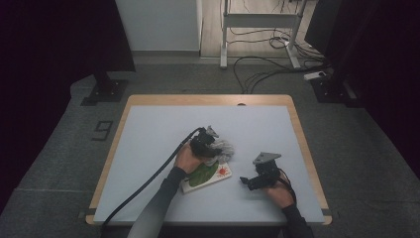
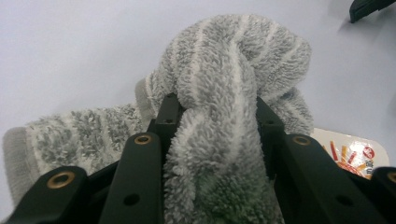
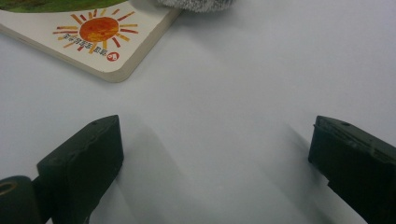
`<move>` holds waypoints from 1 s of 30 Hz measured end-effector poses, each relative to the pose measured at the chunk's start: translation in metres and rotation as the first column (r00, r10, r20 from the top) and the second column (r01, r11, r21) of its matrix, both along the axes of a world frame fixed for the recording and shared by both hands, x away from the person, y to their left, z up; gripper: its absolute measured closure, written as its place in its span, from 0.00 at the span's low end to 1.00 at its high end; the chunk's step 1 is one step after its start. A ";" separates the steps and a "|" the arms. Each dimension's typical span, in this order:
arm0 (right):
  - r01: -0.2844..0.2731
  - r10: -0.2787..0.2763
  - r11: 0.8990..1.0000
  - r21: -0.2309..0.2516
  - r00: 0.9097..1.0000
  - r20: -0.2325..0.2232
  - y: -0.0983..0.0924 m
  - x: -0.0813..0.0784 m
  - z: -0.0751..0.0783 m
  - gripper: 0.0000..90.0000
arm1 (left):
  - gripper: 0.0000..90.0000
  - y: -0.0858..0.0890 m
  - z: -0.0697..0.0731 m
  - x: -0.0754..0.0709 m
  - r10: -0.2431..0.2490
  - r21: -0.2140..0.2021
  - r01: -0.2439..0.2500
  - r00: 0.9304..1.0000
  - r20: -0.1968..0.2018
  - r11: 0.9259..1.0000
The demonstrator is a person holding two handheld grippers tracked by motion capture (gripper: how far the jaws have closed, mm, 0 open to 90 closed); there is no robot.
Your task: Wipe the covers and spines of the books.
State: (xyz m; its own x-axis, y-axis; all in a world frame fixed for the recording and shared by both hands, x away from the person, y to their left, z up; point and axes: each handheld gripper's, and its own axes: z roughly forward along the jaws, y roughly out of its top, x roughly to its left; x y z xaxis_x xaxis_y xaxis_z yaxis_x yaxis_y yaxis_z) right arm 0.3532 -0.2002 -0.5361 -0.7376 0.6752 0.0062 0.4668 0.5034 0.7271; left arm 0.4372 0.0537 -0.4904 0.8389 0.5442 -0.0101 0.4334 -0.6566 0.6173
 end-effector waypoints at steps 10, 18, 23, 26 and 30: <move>0.000 0.000 1.000 -0.001 1.000 0.002 0.000 0.000 0.000 0.03 | 0.70 -0.012 -0.001 -0.018 -0.072 -0.019 0.072 0.997 -0.005 0.997; 0.000 0.000 1.000 -0.001 1.000 0.004 0.000 0.000 0.000 0.03 | 0.70 -0.010 -0.001 -0.019 -0.081 -0.018 0.081 0.997 -0.008 0.997; -0.001 0.001 1.000 0.000 1.000 0.004 0.000 0.000 0.000 0.03 | 0.70 -0.005 -0.001 -0.022 -0.081 -0.017 0.081 0.997 -0.002 0.997; -0.002 0.002 1.000 0.001 1.000 0.003 0.000 0.000 0.000 0.03 | 0.70 0.000 -0.001 -0.023 -0.082 -0.017 0.082 0.997 -0.005 0.996; -0.002 0.002 1.000 0.002 1.000 0.004 0.000 0.000 0.000 0.03 | 0.70 0.006 0.000 -0.025 -0.078 -0.017 0.078 0.997 -0.009 0.997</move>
State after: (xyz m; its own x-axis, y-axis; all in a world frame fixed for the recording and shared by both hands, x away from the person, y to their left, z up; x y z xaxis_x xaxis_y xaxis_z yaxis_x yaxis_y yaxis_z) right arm 0.3529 -0.2000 -0.5361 -0.7390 0.6737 0.0046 0.4633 0.5031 0.7296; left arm 0.4124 0.0597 -0.4908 0.8785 0.4770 -0.0269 0.3873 -0.6782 0.6245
